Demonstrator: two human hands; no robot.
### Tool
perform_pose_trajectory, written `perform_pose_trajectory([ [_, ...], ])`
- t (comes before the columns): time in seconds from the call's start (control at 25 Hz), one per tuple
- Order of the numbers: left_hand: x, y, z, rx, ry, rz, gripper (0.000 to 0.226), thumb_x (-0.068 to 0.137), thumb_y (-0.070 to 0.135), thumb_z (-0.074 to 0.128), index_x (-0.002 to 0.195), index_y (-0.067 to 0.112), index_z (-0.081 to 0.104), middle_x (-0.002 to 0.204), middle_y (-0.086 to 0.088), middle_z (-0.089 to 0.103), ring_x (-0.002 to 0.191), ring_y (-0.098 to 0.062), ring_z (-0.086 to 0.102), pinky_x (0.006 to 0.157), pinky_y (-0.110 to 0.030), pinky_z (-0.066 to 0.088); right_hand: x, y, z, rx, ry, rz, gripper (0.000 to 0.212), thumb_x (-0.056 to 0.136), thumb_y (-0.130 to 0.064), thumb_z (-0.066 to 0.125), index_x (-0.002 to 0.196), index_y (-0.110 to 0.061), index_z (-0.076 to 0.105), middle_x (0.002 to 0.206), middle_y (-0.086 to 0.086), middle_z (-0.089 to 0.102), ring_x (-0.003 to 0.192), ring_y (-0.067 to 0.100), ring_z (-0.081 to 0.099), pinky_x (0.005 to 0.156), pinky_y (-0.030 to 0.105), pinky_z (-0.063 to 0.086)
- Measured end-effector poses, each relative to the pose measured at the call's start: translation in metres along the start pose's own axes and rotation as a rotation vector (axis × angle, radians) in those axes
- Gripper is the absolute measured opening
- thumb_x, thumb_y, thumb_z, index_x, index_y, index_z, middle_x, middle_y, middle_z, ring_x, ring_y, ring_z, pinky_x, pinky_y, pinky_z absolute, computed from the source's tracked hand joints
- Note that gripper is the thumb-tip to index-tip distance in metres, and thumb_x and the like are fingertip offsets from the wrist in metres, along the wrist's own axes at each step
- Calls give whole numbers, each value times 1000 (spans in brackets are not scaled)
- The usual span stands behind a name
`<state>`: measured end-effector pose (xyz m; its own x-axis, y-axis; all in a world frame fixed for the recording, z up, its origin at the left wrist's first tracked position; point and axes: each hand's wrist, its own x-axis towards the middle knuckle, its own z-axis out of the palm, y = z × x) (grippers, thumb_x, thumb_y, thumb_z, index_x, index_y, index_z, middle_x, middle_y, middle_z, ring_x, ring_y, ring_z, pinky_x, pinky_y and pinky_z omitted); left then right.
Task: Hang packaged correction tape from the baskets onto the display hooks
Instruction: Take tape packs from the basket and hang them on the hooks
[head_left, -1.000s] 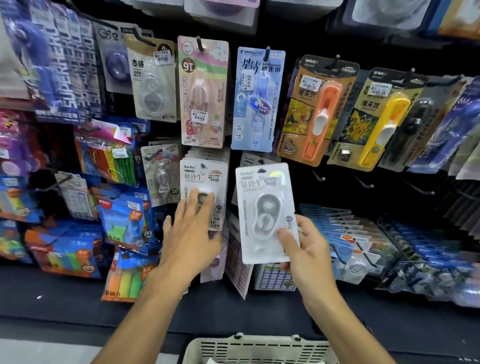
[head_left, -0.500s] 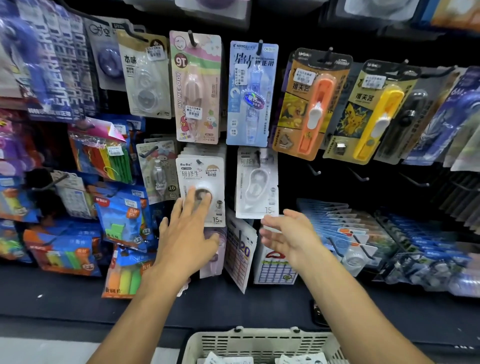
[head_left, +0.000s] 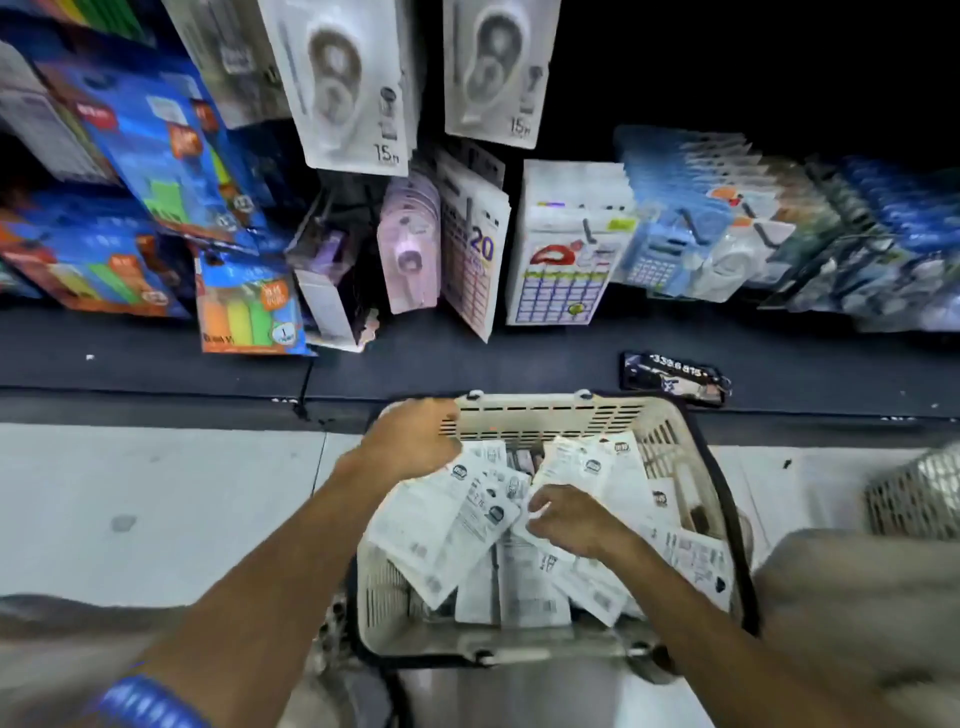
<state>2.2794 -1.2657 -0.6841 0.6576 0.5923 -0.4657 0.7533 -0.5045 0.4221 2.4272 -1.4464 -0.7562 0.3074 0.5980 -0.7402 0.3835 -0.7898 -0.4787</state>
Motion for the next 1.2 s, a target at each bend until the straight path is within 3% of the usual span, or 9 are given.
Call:
perform_pose_trajectory([
  [0.16, -2, -38, 90, 234, -229, -119, 78, 92, 29, 63, 159, 19, 22, 164, -14, 23, 150, -35, 26, 119, -46, 32, 18, 43, 28, -202, 152, 33, 38, 92, -21, 64, 129, -14, 60, 126, 7, 66, 113, 25, 62, 88, 29, 49],
  [0.28, 3, -34, 114, 106, -139, -289, 110, 85, 48, 73, 161, 20, -1, 169, -20, -1, 155, -42, 2, 124, -50, 16, 31, 33, 44, 222, 151, 86, 38, 87, -21, 72, 122, -15, 59, 114, 6, 70, 98, 24, 68, 78, 31, 54],
  [0.4, 10, -26, 124, 98, -61, -283, 116, 77, 46, 80, 161, 23, 4, 166, -18, 17, 152, -42, 18, 121, -53, 27, 36, 8, 65, 772, 11, 167, 42, 82, -17, 80, 119, -14, 59, 102, 7, 75, 80, 24, 72, 66, 33, 58],
  [0.56, 12, -22, 134, -220, -289, -103, 116, 71, 19, 79, 161, 33, 7, 167, 0, 20, 149, -26, 25, 113, -42, 40, 43, -4, 76, 1043, 230, 290, 23, 88, -8, 70, 111, -3, 70, 99, 14, 76, 87, 32, 72, 81, 42, 59],
  [0.72, 15, -16, 131, -368, -365, -127, 115, 70, 35, 87, 160, 35, 14, 152, 2, 47, 133, -20, 49, 103, -31, 45, 35, -10, 54, 1208, 120, 238, 37, 100, -38, 54, 105, -5, 72, 80, 10, 76, 73, 25, 71, 67, 34, 55],
  [0.84, 14, -15, 127, -65, -37, -177, 75, 84, 42, 76, 146, 18, 42, 117, -5, 71, 99, -26, 69, 85, -38, 59, 31, -11, 37, 1008, 50, 36, 36, 103, -41, 49, 107, -13, 70, 99, 7, 78, 96, 28, 72, 72, 33, 55],
  [0.92, 13, -16, 127, -190, 4, -235, 78, 83, 39, 78, 147, 14, 41, 116, -6, 72, 89, -22, 69, 82, -36, 59, 34, 4, 22, 475, 290, 35, 28, 96, -30, 62, 121, -17, 63, 119, 4, 71, 109, 29, 65, 85, 36, 54],
  [1.0, 12, -16, 127, -367, -20, -253, 88, 77, 33, 84, 150, 13, 39, 126, -6, 70, 100, -22, 69, 91, -38, 57, 39, 31, 4, 72, 455, 131, 60, 89, -24, 69, 142, -18, 43, 139, 6, 55, 122, 31, 54, 97, 40, 51],
  [1.2, 10, -15, 126, -613, -25, -269, 84, 75, 18, 88, 147, 13, 45, 129, -2, 70, 114, -22, 67, 105, -47, 50, 67, 54, -25, 113, 374, 257, 93, 77, -31, 83, 150, -16, 28, 142, 10, 53, 128, 33, 52, 105, 45, 47],
])
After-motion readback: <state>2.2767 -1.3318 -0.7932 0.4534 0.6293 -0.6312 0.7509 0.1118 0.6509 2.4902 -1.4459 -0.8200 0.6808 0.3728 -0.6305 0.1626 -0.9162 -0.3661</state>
